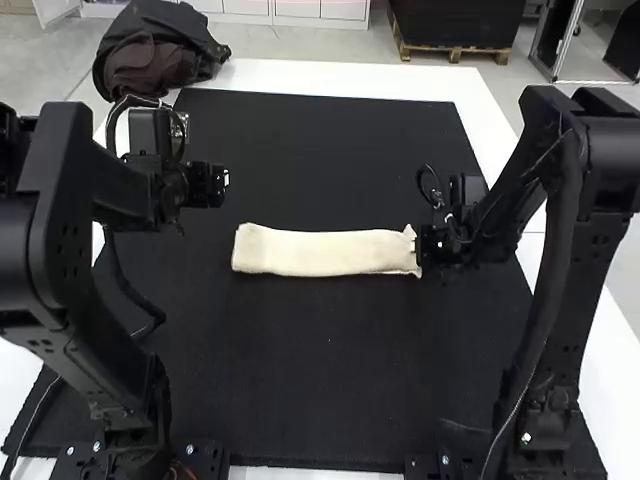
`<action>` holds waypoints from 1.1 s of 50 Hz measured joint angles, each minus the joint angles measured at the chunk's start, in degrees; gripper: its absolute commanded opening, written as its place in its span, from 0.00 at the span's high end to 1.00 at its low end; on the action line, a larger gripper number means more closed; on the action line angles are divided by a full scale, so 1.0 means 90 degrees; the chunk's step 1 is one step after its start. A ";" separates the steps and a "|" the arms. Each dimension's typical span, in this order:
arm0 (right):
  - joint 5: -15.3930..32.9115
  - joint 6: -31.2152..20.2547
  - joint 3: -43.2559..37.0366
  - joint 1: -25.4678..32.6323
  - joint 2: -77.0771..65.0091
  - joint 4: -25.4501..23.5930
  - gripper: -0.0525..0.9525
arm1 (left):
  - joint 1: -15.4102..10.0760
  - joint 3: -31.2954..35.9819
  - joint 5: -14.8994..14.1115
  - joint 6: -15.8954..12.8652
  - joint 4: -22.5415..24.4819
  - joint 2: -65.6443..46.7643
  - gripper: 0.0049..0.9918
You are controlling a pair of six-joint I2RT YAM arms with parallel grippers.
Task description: Fold the towel.
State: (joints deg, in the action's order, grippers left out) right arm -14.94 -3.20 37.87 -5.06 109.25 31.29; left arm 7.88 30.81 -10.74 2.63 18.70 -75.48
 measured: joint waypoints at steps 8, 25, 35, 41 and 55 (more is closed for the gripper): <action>-0.0029 -0.0044 0.0005 -0.0012 0.0039 0.0070 0.97 | 0.0012 0.0000 0.0000 -0.0002 -0.0002 0.0000 0.02; -0.0294 0.0194 0.0002 0.0010 -0.0583 -0.0442 0.97 | 0.0333 0.0000 -0.0027 0.0000 0.0000 0.0000 0.02; -0.0563 0.0362 -0.0007 -0.0046 -0.1518 -0.0797 0.97 | 0.0333 0.0000 -0.0027 -0.0002 0.0000 0.0000 0.02; -0.0634 0.0415 0.0019 -0.0318 -0.1634 -0.0988 0.97 | 0.0333 0.0000 -0.0024 -0.0002 0.0000 0.0000 0.02; -0.0699 0.0532 0.0471 -0.1462 -0.1630 -0.1112 0.97 | 0.0330 0.0000 -0.0024 -0.0002 0.0007 -0.0236 0.02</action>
State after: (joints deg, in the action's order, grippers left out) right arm -21.23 1.58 42.11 -18.22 94.59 21.28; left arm 10.85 30.81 -10.96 2.61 18.76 -77.60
